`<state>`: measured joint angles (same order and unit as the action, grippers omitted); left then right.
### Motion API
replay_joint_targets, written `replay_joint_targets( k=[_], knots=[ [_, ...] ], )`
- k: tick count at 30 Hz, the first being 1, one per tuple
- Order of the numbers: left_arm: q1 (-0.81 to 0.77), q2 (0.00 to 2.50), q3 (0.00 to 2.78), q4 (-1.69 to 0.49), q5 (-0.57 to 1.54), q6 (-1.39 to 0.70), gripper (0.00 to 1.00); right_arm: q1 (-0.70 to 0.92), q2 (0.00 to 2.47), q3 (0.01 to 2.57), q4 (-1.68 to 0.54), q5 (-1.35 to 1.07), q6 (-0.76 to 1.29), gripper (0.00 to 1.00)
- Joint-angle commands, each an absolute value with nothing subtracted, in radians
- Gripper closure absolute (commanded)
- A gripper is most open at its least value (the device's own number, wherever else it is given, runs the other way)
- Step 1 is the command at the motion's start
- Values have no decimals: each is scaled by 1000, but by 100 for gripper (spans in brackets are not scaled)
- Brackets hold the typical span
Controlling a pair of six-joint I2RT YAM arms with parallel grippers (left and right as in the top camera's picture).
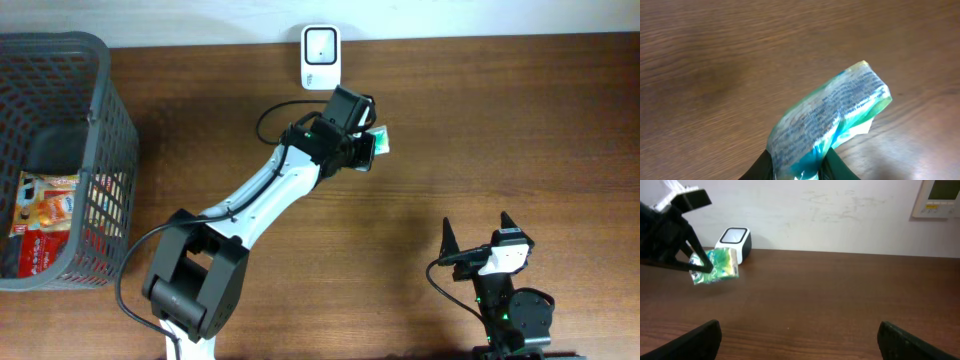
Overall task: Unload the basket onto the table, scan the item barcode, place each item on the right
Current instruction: 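Carry the green tissue pack forward and place it near the scanner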
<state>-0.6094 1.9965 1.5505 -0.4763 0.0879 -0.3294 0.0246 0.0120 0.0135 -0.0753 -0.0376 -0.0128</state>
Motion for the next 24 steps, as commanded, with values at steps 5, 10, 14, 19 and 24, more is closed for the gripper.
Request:
replay_joint_targets(
  k=[5, 10, 14, 19, 24],
  knots=[
    [-624, 2007, 1486, -428, 25, -328, 1, 17, 6, 6, -78, -32, -19, 1],
    [-557, 1901, 1657, -553, 10, -316, 1, 17, 6, 6, -78, -33, -19, 1],
    [-367, 1713, 1836, -807, -68, -208, 6, 17, 6, 6, -78, -32, -19, 2],
    [99, 1503, 1853, -973, -155, -277, 1, 17, 6, 6, -78, -32, -19, 2],
    [515, 1480, 1837, -1090, -153, -309, 2, 17, 6, 6, -78, -32, -19, 1]
  ],
)
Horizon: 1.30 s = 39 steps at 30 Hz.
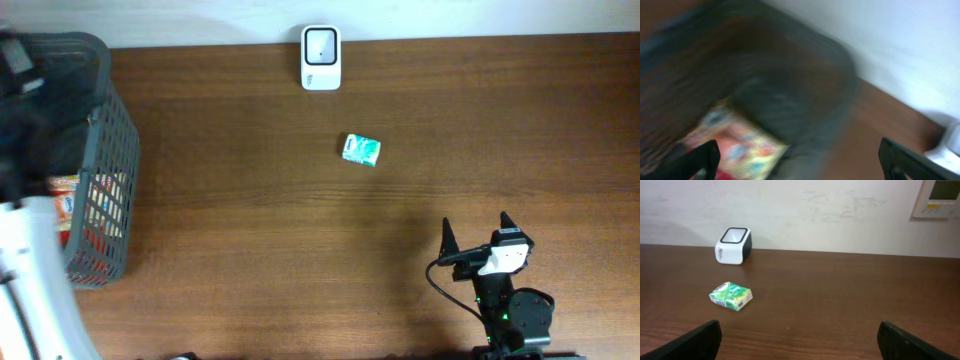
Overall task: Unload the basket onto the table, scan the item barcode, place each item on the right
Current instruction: 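Carry the green tissue pack forward and place it near the scanner, then reach the left gripper back into the basket and grasp the orange tissue pack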
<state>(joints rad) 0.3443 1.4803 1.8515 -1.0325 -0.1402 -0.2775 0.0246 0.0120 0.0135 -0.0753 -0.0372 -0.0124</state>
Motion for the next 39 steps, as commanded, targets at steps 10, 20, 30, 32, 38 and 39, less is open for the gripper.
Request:
replay_joint_targets(
  k=[10, 20, 30, 32, 38, 39],
  knots=[
    [664, 1794, 1562, -1040, -154, -667, 2, 17, 6, 6, -78, -32, -19, 2],
    [653, 1943, 1525, -834, -67, -700, 16, 17, 6, 6, -78, -32, -19, 2],
    [656, 1953, 1543, -820, 2, -699, 100, 17, 6, 6, -78, -32, -19, 1],
    [656, 1898, 1566, -828, 38, -699, 100, 17, 6, 6, -78, -32, -19, 2],
    [646, 1528, 1612, -798, 291, -699, 100, 17, 6, 6, -78, -32, -19, 2],
    [633, 1455, 1612, -786, 320, -699, 100, 17, 6, 6, -78, -32, -19, 2]
  ],
)
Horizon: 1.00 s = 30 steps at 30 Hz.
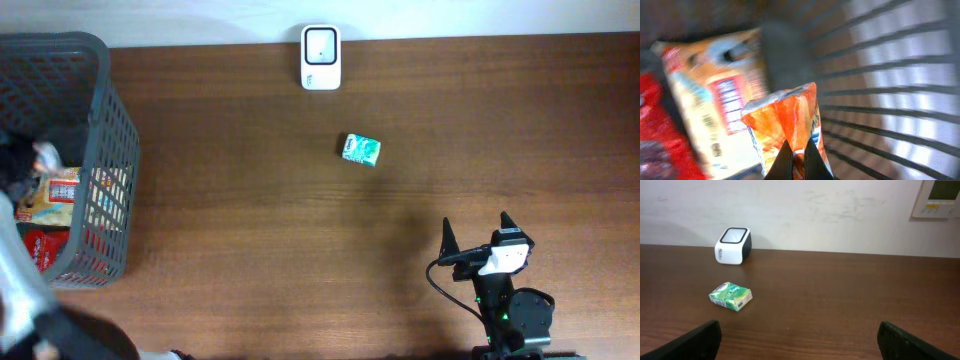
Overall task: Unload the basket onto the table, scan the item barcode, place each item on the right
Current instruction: 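Reach the left gripper back into the basket and grasp the orange tissue pack, then place the orange tissue pack beside the green pack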
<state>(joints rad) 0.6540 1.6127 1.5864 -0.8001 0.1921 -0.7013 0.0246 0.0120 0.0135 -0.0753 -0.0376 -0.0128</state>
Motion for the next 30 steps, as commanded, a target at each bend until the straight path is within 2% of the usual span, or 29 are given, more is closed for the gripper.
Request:
replay_joint_targets(
  k=[1, 4, 8, 11, 14, 17, 19, 25, 26, 27, 29, 30],
  knots=[
    [612, 1405, 1612, -782, 327, -699, 100, 17, 6, 6, -78, -32, -19, 2],
    [441, 1285, 1612, -778, 327, -522, 100, 17, 6, 6, -78, -32, -19, 2],
    [50, 1250, 1612, -702, 309, -155, 100, 17, 6, 6, -78, -32, -19, 2],
    [-163, 1320, 1603, -717, 227, -51, 100, 17, 6, 6, -78, -32, -19, 2],
    [-377, 1520, 1603, -770, 142, 118, 100, 17, 6, 6, -78, -32, -19, 2],
    [-508, 1747, 1603, -750, -123, 118, 100, 17, 6, 6, -78, -32, -19, 1],
    [-548, 1861, 1604, -716, -211, 118, 100, 17, 6, 6, -78, -32, -19, 2],
    [-582, 2090, 1604, -565, -211, 117, 97, 17, 6, 6, -78, -32, -19, 1],
    [-582, 2114, 1604, -530, -210, 87, 94, 17, 6, 6, -78, -33, -19, 2],
    [-582, 2119, 1604, -521, -205, 45, 84, 17, 6, 6, -78, -33, -19, 1],
    [-591, 2120, 1604, -508, -199, -1, 38, 17, 6, 6, -78, -33, -19, 2],
    [-593, 2120, 1607, -505, -202, 0, 18, 17, 6, 6, -78, -32, -19, 2]
  ],
)
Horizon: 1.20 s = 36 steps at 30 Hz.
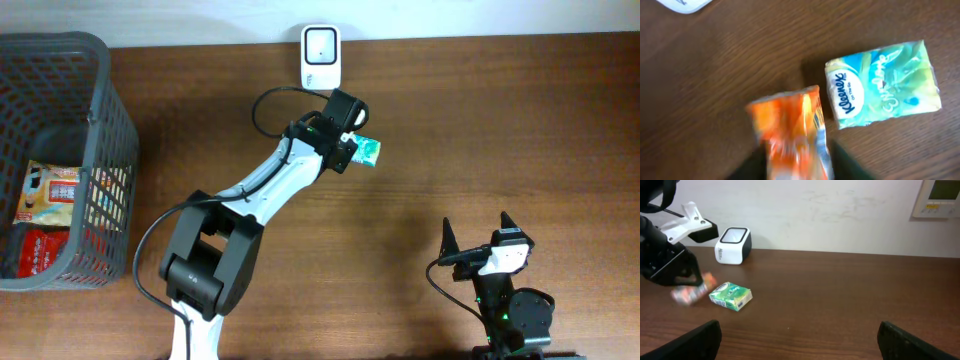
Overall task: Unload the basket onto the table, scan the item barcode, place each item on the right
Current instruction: 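Place the orange tissue pack beside the green pack, then reach the left gripper into the basket and grasp the yellow snack bag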
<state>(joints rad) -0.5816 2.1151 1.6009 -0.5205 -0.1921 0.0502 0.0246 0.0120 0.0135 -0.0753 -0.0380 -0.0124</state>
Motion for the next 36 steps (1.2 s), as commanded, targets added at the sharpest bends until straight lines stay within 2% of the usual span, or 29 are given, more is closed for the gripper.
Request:
replay_joint_targets(
  k=[1, 6, 11, 15, 16, 18, 21, 22, 24, 36],
  knots=[
    [-593, 2119, 1622, -509, -204, 0, 2, 17, 6, 6, -78, -32, -19, 2],
    [-578, 2009, 1792, -580, -208, -1, 1, 17, 6, 6, -78, -32, -19, 2],
    [-399, 1725, 1879, -624, -393, -23, 1, 17, 6, 6, -78, -32, -19, 1],
    [-119, 1576, 1879, -768, -390, -117, 1, 17, 6, 6, -78, -32, -19, 2],
    [30, 1552, 1879, -835, -384, -243, 1, 17, 6, 6, -78, -32, -19, 2],
    [212, 1549, 1878, -915, -305, -377, 1, 17, 6, 6, -78, -32, -19, 2],
    [443, 1600, 1849, -987, -138, -396, 1, 17, 6, 6, -78, -32, -19, 2],
    [477, 1620, 1839, -1004, -134, -396, 1, 17, 6, 6, -78, -32, -19, 1],
    [526, 1677, 1808, -1020, -134, -396, 8, 17, 6, 6, -78, -32, -19, 2],
    [537, 2060, 1769, -1002, -130, -396, 7, 17, 6, 6, -78, -32, -19, 1]
  ],
)
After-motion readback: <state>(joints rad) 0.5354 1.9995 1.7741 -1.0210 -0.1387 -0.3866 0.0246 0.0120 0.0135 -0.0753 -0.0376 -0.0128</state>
